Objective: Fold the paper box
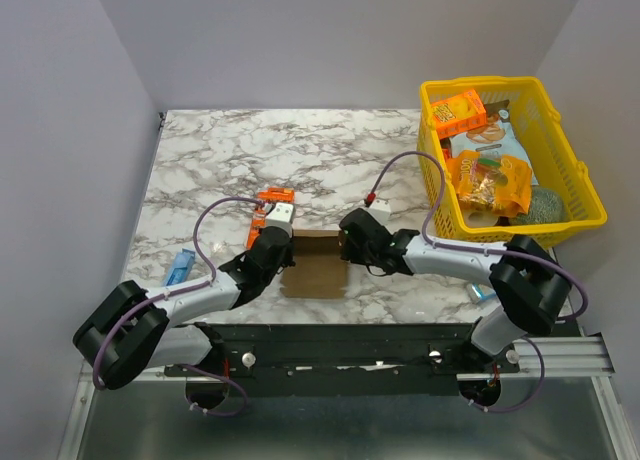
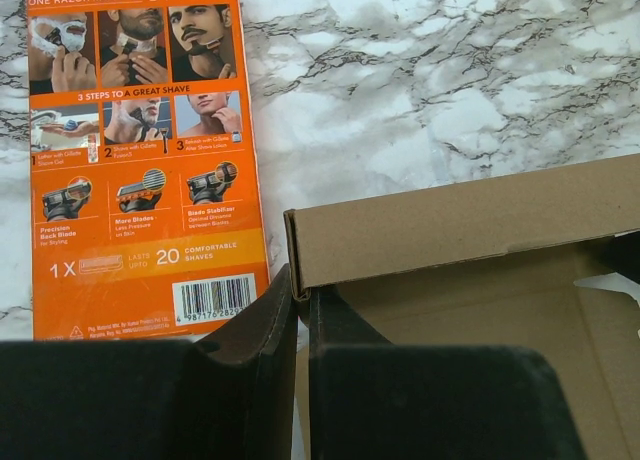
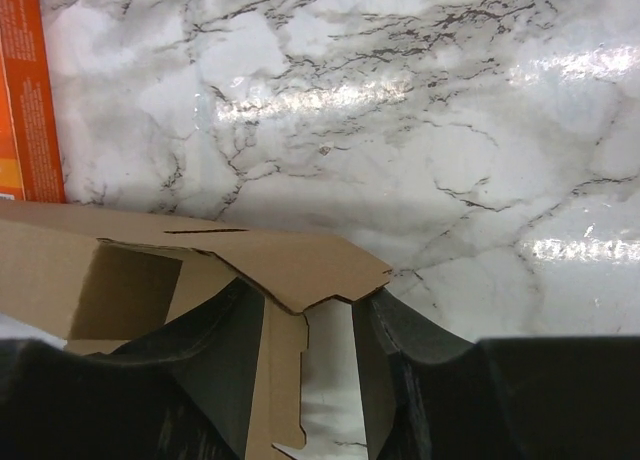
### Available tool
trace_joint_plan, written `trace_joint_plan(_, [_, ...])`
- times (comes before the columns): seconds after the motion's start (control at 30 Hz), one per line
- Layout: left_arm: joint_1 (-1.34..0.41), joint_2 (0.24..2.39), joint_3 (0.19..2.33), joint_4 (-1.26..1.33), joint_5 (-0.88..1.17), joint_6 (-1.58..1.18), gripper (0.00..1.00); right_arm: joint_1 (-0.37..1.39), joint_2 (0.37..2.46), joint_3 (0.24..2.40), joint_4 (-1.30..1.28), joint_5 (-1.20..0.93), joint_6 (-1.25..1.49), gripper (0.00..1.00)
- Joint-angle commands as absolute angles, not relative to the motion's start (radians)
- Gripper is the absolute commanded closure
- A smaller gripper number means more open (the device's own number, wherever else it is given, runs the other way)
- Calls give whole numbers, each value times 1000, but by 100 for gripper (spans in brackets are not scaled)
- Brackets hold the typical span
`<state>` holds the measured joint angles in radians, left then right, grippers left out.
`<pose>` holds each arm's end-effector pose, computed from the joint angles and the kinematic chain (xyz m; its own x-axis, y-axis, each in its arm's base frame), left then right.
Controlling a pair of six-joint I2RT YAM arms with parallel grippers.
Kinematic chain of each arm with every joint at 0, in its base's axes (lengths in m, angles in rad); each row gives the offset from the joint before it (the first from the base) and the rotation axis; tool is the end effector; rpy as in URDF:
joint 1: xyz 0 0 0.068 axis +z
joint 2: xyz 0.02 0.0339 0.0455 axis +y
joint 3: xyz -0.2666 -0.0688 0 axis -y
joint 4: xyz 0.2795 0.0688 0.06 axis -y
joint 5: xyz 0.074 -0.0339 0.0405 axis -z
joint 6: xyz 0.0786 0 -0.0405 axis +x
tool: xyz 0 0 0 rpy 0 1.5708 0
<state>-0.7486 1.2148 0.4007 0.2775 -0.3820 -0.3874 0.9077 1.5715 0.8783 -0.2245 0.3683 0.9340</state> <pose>0.2316 -0.1751 0.1262 -0.4967 -0.0170 -0.8678 0.2259 0.9628 -0.1482 0.2458 0.2687 0.1306 -0.7736 0.2282 -0.5912 0.0359 0.9472 0.3185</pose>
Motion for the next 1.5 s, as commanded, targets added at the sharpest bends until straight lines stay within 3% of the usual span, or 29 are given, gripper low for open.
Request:
trace_joint_plan(0.0, [-746, 1197, 390, 311, -348, -396, 100, 894, 1611, 899, -181, 333, 914, 52])
trace_joint_plan(0.53, [-746, 1223, 402, 307, -348, -397, 100, 877, 1649, 927, -129, 319, 930, 59])
trace_joint_plan(0.93, [-761, 1287, 442, 276, -382, -377, 100, 881, 1684, 977, -124, 316, 907, 81])
trace_joint_plan(1.47, [-772, 1310, 453, 285, -368, -380, 100, 910, 1766, 1017, -104, 282, 923, 84])
